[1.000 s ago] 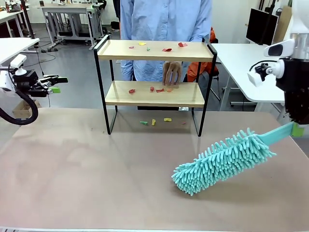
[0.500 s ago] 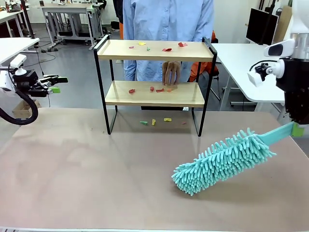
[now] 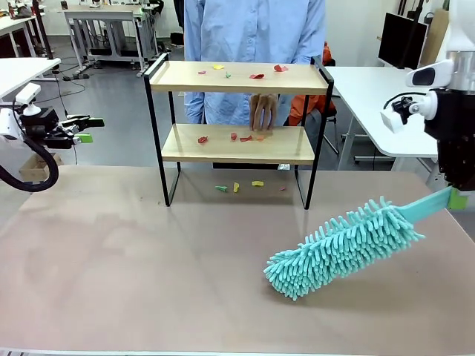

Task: Clean the shelf.
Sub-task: Clean the specific section of the Shelf indicated by the human with the Duster.

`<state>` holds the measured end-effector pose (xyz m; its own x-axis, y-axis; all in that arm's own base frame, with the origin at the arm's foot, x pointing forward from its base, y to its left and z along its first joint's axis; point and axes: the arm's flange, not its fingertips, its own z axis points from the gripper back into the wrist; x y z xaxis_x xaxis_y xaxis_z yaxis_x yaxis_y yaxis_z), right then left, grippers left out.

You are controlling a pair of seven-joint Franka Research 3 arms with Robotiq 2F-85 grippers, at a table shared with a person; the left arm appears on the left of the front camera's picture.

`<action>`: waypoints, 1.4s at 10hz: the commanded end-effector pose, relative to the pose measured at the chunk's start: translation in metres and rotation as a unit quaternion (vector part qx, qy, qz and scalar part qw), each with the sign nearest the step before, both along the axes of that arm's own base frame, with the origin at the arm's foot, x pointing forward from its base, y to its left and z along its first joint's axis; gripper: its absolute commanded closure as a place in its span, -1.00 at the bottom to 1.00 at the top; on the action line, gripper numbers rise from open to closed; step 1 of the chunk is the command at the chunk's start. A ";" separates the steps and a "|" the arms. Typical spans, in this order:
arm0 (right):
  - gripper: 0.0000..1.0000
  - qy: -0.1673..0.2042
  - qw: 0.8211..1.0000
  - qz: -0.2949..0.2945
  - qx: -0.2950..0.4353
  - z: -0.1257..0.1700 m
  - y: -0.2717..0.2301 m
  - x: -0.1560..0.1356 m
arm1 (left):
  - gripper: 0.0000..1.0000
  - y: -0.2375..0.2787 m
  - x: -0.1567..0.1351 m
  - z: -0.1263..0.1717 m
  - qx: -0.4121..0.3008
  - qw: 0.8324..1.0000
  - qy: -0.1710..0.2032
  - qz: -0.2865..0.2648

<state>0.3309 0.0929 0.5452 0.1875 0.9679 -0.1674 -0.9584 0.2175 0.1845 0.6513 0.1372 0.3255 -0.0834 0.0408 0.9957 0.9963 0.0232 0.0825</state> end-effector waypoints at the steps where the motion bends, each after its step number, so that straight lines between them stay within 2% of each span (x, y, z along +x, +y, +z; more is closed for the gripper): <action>1: 0.74 -0.015 0.999 -0.022 0.019 0.008 0.012 -0.005 | -1.00 -0.001 -0.001 0.002 0.000 1.000 -0.008 0.003; 2: 0.74 -0.034 0.998 -0.048 0.036 0.017 0.029 -0.012 | -1.00 -0.001 -0.001 0.002 0.000 1.000 -0.008 0.003; 4: 0.74 -0.051 0.984 -0.147 0.092 0.029 0.066 -0.021 | -1.00 -0.001 -0.001 0.002 0.000 1.000 -0.008 0.003; 5: 0.74 -0.057 0.972 -0.204 0.105 0.033 0.085 -0.026 | -1.00 -0.001 -0.001 0.002 0.000 1.000 -0.008 0.003; 7: 0.74 -0.066 0.937 -0.310 0.150 0.041 0.131 -0.036 | -1.00 -0.001 -0.001 0.002 0.000 1.000 -0.008 0.003; 9: 0.74 -0.078 0.916 -0.350 0.182 0.042 0.168 -0.041 | -1.00 -0.001 -0.001 0.002 0.000 1.000 -0.008 0.003; 10: 0.74 -0.095 0.894 -0.381 0.216 0.042 0.189 -0.042 | -1.00 -0.001 -0.001 0.002 0.000 1.000 -0.008 0.003; 11: 0.74 -0.126 0.884 -0.393 0.220 0.040 0.201 -0.046 | -1.00 -0.001 -0.001 0.002 0.000 1.000 -0.008 0.003; 12: 0.74 -0.136 0.866 -0.423 0.231 0.034 0.216 -0.051 | -1.00 -0.001 -0.001 0.002 0.000 1.000 -0.008 0.003; 13: 0.74 -0.127 0.856 -0.447 0.228 0.028 0.224 -0.052 | -1.00 -0.001 -0.001 0.002 0.000 1.000 -0.008 0.003; 14: 0.74 -0.078 0.854 -0.464 0.221 0.026 0.223 -0.049 | -1.00 -0.001 -0.001 0.002 0.000 1.000 -0.008 0.003</action>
<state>0.2787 0.3149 0.5765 0.8595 0.4024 0.3151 -0.4864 0.8332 0.2628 0.6513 0.1372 0.3256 -0.0836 0.0407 0.9957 0.9963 0.0231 0.0827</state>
